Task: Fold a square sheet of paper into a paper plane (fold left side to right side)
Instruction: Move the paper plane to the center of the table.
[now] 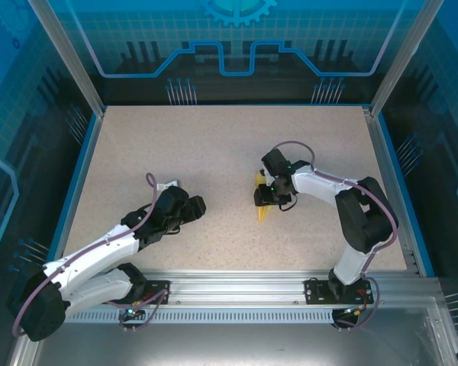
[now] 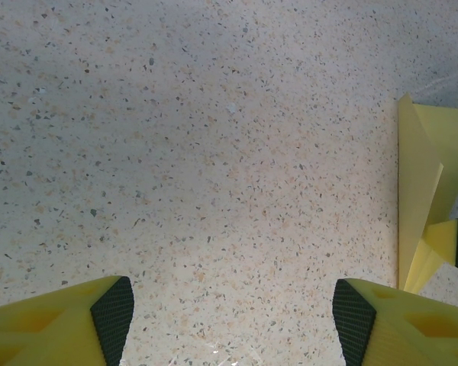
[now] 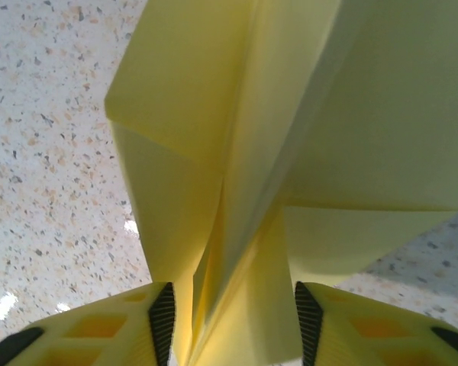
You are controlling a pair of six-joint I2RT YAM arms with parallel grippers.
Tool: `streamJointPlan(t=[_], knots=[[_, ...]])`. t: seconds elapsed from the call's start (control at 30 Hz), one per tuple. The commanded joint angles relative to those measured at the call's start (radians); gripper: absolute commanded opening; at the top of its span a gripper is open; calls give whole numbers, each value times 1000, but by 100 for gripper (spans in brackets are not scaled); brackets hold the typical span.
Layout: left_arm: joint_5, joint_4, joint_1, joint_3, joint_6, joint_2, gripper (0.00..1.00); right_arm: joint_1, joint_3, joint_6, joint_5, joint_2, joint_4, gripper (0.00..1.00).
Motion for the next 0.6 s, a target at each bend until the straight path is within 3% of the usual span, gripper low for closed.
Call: streamJointPlan(t=[0.0, 0.47, 0.57], knots=[[-14, -18, 4, 13, -12, 3, 74, -10, 4, 10, -33, 31, 26, 41], [-4, -12, 5, 10, -6, 11, 74, 35, 113, -4, 76, 118, -55, 16], [20, 2, 5, 10, 17, 10, 80, 34, 186, -6, 125, 128, -113, 13]])
